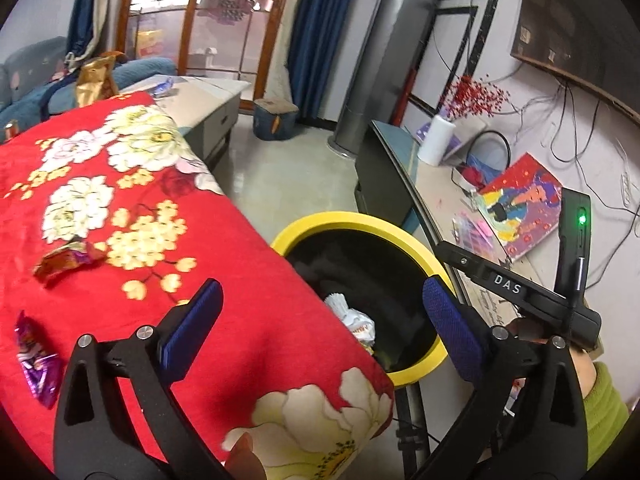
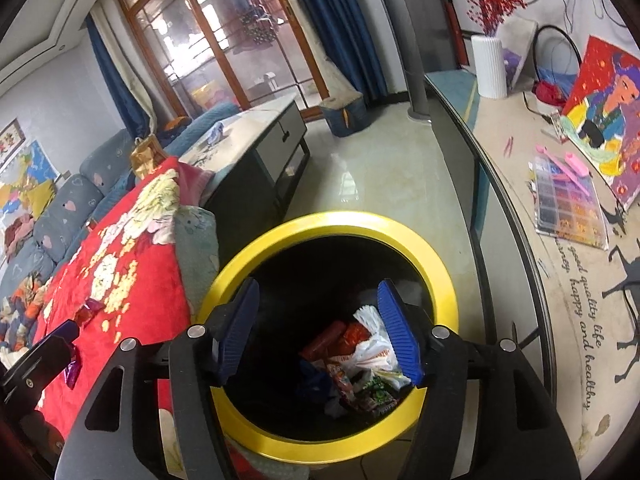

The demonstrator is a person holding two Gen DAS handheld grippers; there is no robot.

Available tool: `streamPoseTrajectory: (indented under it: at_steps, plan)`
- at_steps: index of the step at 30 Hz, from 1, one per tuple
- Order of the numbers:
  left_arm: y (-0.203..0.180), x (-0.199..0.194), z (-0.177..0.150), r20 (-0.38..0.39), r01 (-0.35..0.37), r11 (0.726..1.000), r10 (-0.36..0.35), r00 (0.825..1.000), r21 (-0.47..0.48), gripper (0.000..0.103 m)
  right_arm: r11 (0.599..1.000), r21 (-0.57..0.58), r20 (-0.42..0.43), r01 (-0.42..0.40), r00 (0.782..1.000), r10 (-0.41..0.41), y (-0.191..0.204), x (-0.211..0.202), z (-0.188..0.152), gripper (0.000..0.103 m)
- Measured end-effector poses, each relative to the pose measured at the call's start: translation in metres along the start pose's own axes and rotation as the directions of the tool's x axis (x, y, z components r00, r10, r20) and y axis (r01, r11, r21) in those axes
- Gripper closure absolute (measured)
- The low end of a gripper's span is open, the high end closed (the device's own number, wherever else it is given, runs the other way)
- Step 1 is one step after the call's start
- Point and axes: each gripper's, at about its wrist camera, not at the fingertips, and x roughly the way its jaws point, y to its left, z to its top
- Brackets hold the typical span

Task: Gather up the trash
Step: 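Move both tools back over the last wrappers on the bed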

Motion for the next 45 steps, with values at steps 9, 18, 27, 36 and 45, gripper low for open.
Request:
streamPoseTrajectory:
  at_steps: [9,18,27,36,45]
  plan:
    - [0.025,-0.027,-0.002,0.057,-0.064,0.997,0.066,0.996,-0.035,0.011,0.994,-0.086,0.034,-0.063,0.997,0.066,0.043,-0.010,0.002,0.041]
    - [0.055,-0.063,-0.005,0.134,-0.134,0.988,0.143,0.981,-0.077,0.011,0.975,-0.178,0.035,-0.131,0.990,0.139,0.091,-0.018,-0.001,0.040]
    - [0.088,-0.088,-0.010,0.160,-0.179,0.974,0.201,0.966,-0.142,0.011,0.949,-0.260,0.001,-0.177,0.983,0.183,0.133,-0.016,-0.008,0.040]
    - [0.118,-0.105,-0.019,0.161,-0.216,0.956,0.249,0.955,-0.197,0.011,0.921,-0.322,-0.036,-0.218,0.975,0.219,0.171,-0.008,-0.015,0.040]
    - [0.155,-0.110,-0.035,0.087,-0.259,0.929,0.291,0.953,-0.266,0.011,0.883,-0.377,-0.097,-0.282,0.959,0.265,0.212,0.009,-0.021,0.040]
